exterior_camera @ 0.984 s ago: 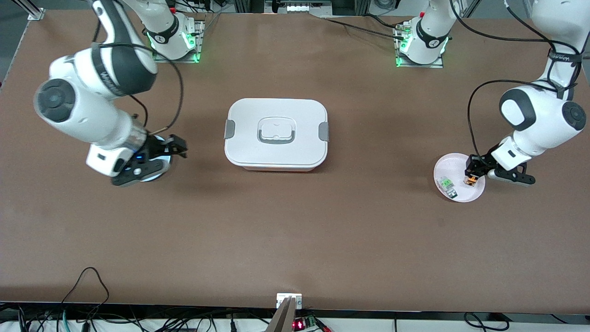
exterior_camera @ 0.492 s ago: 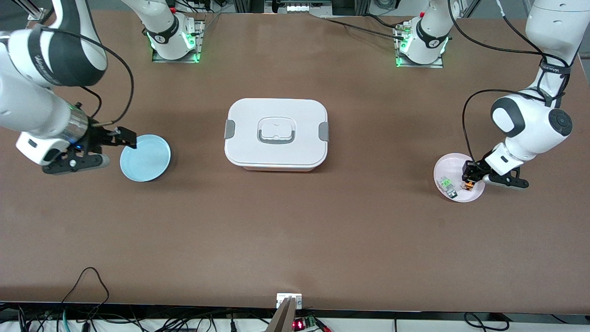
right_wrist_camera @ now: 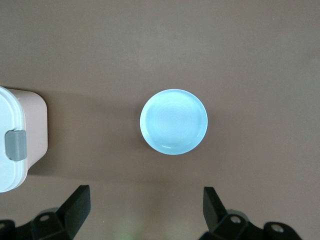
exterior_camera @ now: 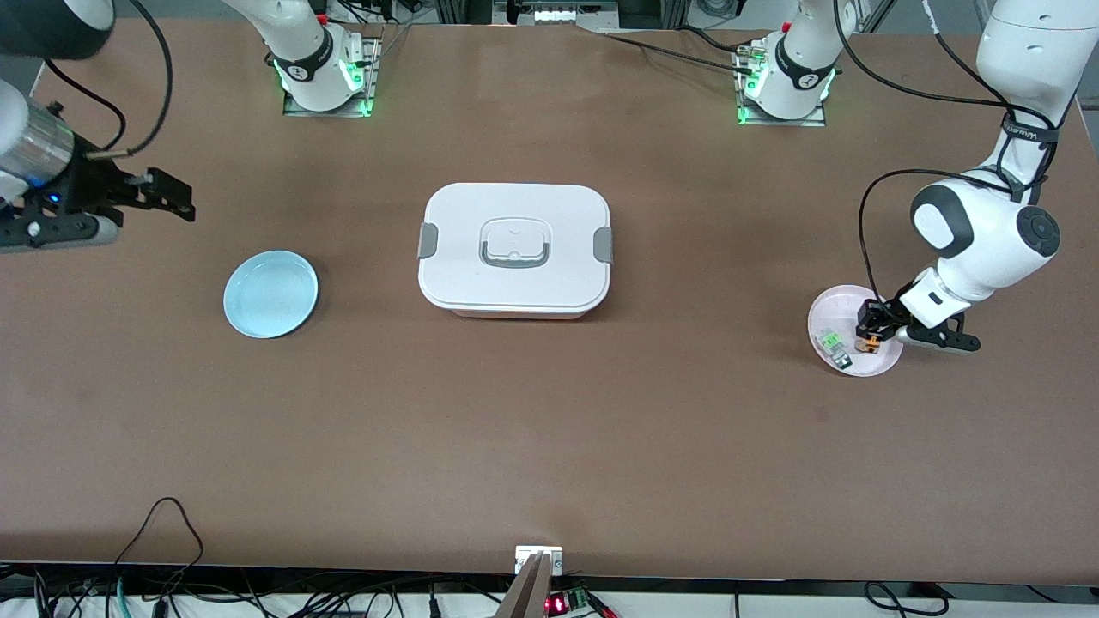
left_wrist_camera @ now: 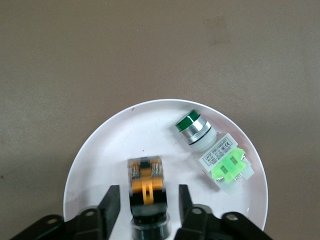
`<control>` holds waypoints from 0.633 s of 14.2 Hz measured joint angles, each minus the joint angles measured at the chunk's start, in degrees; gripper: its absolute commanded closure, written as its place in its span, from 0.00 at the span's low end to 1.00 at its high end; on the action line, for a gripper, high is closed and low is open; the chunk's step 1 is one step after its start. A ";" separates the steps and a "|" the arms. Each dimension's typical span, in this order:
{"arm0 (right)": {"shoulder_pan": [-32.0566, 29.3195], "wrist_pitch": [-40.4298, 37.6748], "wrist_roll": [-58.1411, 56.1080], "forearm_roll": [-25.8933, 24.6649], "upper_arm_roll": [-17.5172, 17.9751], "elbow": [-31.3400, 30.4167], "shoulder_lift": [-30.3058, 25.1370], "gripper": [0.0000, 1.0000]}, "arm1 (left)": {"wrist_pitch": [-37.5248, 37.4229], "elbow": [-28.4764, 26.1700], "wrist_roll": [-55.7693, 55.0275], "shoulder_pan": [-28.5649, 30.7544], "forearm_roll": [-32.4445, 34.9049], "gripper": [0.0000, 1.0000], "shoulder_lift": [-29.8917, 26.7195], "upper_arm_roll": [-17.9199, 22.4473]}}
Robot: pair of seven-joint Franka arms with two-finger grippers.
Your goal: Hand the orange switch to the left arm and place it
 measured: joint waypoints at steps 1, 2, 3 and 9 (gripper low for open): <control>0.21 -0.62 0.58 0.00 -0.13 0.12 -0.51 0.00 | 0.12 0.14 0.00 0.00 0.00 0.00 -0.01 0.00; 0.39 -1.29 1.27 0.00 -0.13 0.50 -0.68 0.00 | 0.29 0.31 0.00 0.00 0.00 0.00 -0.08 0.00; 0.52 -1.88 2.12 0.00 -0.12 0.98 -0.65 0.00 | 0.34 0.52 0.00 0.00 0.00 0.00 -0.26 0.01; -1.27 -2.55 2.72 -0.02 1.54 2.88 0.13 0.00 | -3.70 1.54 0.00 -0.32 0.02 0.00 -9.50 -0.06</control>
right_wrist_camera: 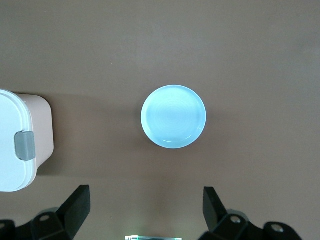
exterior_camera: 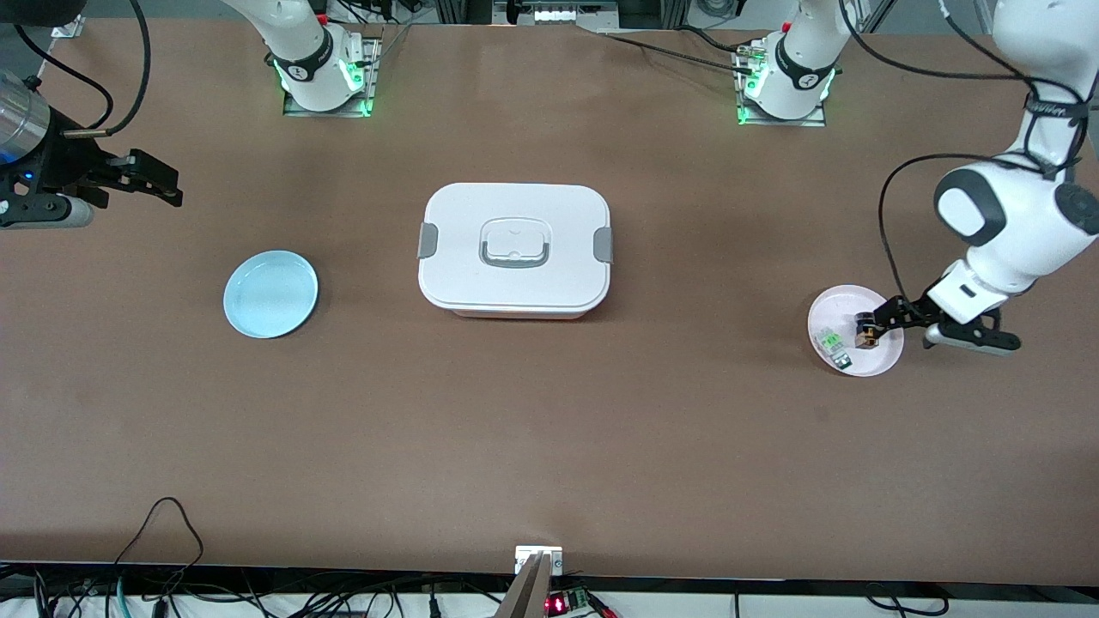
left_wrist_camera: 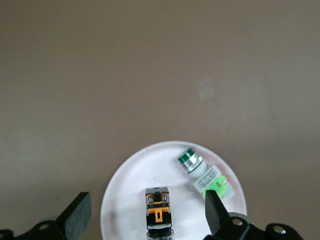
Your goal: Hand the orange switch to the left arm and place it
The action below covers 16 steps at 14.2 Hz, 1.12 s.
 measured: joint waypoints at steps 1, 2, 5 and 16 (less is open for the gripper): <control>-0.15 -0.05 0.08 -0.01 0.17 0.30 0.02 0.00 | -3.22 0.14 0.00 -0.37 0.17 0.00 -2.91 -0.05; -0.22 -0.11 0.19 -0.01 0.21 0.52 0.02 0.00 | -7.75 0.48 0.01 -0.86 1.07 0.00 -6.14 -0.06; -0.27 -0.14 1.80 0.00 0.26 0.85 0.02 0.00 | -22.37 3.54 -2.07 -2.39 8.85 0.00 -17.39 -0.10; -0.51 -0.19 2.00 0.00 0.34 1.25 0.11 0.00 | -58.19 25.47 -24.66 -7.73 19.86 0.00 -23.35 -4.44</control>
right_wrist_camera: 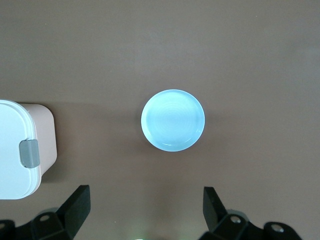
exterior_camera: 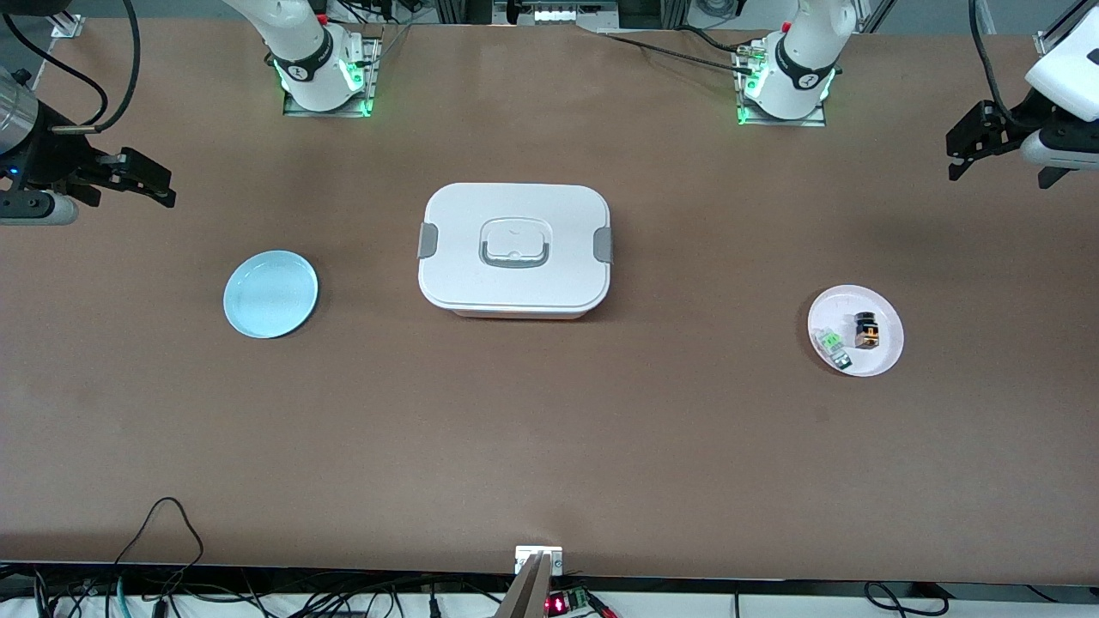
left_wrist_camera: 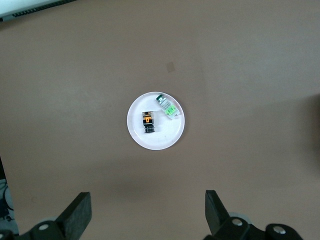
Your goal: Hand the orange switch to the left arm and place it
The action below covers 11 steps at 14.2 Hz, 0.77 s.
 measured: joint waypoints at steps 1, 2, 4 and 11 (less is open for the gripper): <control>-0.01 -0.01 0.02 0.00 0.00 0.02 0.00 0.00 | -0.02 0.05 -0.61 0.01 0.00 0.00 0.39 0.13; -0.02 -0.10 0.02 0.00 0.01 0.08 0.00 0.00 | -0.02 0.08 -1.62 0.03 -0.15 0.00 0.75 0.24; -0.08 -0.47 0.03 0.01 0.26 0.16 0.00 0.00 | -0.02 0.16 -4.22 0.03 -1.58 0.00 1.24 0.32; -6.54 -1.26 0.10 0.01 6.75 0.22 0.00 0.00 | -0.02 0.29 -5.64 0.49 -5.30 0.00 1.68 0.79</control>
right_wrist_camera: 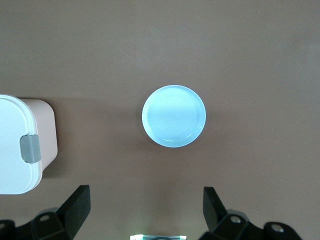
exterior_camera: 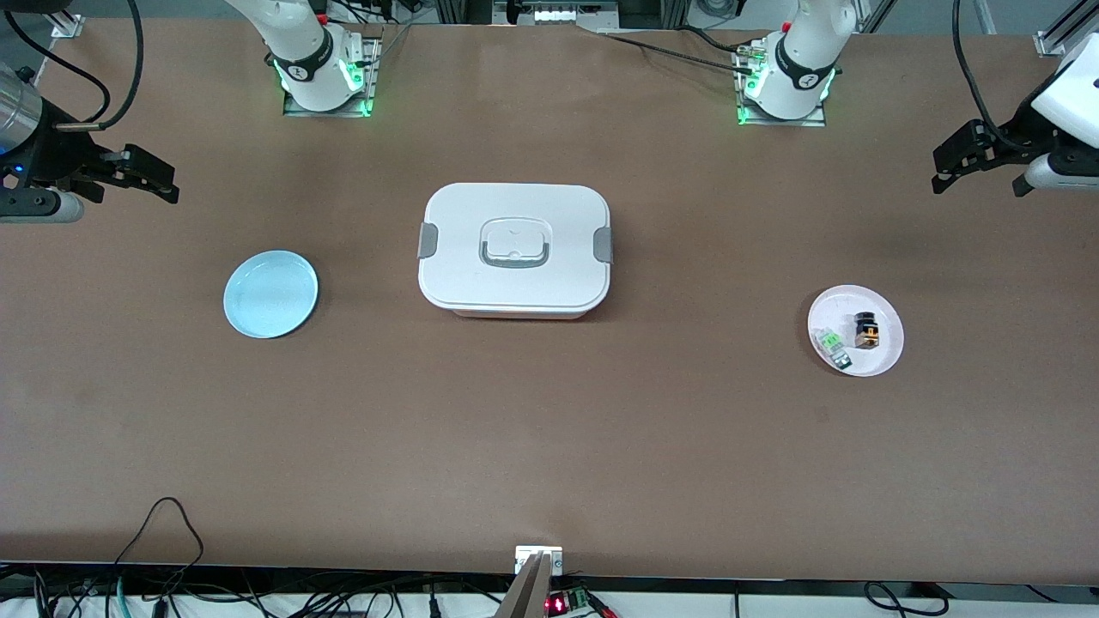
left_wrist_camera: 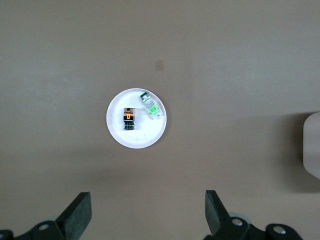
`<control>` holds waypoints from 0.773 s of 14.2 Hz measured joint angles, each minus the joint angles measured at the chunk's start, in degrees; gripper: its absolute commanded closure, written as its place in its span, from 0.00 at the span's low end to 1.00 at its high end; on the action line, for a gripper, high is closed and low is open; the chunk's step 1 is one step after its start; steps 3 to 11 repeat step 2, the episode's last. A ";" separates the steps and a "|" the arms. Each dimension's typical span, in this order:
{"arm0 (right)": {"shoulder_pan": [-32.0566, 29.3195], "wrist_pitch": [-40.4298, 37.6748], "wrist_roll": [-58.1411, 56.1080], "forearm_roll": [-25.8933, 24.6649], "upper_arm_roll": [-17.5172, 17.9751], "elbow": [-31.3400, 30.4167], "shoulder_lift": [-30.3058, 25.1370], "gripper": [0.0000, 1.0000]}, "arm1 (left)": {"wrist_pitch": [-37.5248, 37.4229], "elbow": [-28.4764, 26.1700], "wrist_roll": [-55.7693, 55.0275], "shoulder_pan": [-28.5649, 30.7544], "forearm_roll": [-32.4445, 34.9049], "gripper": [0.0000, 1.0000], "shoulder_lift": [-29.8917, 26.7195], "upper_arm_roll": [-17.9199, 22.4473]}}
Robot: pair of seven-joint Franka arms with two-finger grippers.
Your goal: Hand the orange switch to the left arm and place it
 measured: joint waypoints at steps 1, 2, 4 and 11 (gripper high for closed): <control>-0.23 -0.03 0.00 0.00 0.07 0.00 0.00 0.00 | 0.00 0.02 -0.02 0.04 -0.06 0.00 0.01 0.02; -0.38 -0.06 0.00 0.00 0.08 0.00 0.00 0.00 | 0.00 0.06 -0.06 0.05 -0.08 0.00 0.02 0.02; -0.38 -0.06 0.00 0.00 0.08 0.00 0.00 0.00 | 0.00 0.06 -0.06 0.05 -0.08 0.00 0.02 0.02; -0.38 -0.06 0.00 0.00 0.08 0.00 0.00 0.00 | 0.00 0.06 -0.06 0.05 -0.08 0.00 0.02 0.02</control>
